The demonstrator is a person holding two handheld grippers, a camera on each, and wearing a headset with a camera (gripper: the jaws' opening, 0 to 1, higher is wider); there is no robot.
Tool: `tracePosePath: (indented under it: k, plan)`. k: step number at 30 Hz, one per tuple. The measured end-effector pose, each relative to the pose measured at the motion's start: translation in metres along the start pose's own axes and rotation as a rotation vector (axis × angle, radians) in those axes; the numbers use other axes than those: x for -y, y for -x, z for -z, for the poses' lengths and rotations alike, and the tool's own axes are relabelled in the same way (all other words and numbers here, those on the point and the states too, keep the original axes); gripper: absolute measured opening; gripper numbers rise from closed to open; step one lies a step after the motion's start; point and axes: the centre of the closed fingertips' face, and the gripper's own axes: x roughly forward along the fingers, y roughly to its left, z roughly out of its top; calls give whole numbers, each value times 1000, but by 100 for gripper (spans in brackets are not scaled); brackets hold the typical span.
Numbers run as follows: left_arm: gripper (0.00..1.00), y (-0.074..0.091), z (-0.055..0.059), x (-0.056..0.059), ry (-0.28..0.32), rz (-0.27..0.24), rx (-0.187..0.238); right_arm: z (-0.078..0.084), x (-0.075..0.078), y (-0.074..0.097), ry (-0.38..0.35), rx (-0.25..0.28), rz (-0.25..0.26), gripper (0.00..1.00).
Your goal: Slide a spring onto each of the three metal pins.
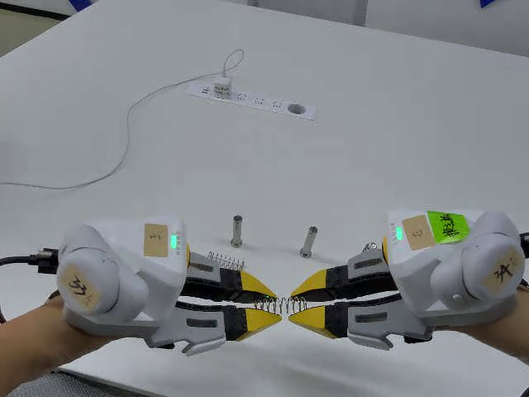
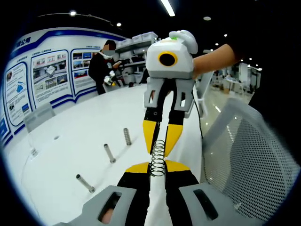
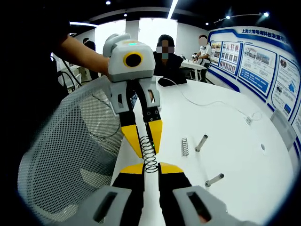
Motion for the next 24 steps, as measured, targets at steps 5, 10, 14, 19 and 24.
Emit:
tracePosePath:
  k: [5,10,14,19,24]
  plan:
    - [11,0,3,0,-14,5,-7,-9,-2,3,-6,31,-17,11]
    - [11,-1,5,0,-30,7,-23,-20,-4,4,-24,69,-28,11]
    - [11,0,1,-4,-11,1,-7,-28,0,5,-66,111,-12,11]
    - [11,-1,-7,-8,-16,-6,14,-48,6,8,-134,209,8,11]
    - [10,-1,-8,-13,-26,-20,6,-56,9,4,-126,216,20,11]
